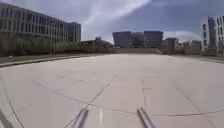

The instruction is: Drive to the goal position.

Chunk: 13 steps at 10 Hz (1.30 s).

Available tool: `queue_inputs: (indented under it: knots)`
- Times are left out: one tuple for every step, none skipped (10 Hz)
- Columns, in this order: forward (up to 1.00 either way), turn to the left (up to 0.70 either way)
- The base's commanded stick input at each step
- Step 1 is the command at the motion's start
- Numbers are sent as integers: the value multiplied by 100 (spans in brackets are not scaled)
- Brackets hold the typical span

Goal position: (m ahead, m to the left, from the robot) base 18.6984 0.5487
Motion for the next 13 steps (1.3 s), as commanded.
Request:
queue_inputs:
  knots:
    - [50, 0]
    - [50, 0]
    - [50, 0]
    - [50, 0]
    - [50, 0]
    - [50, 0]
    - [50, 0]
    - [50, 0]
    - [50, 0]
    - [50, 0]
    - [50, 0]
    - [50, 0]
    - [50, 0]
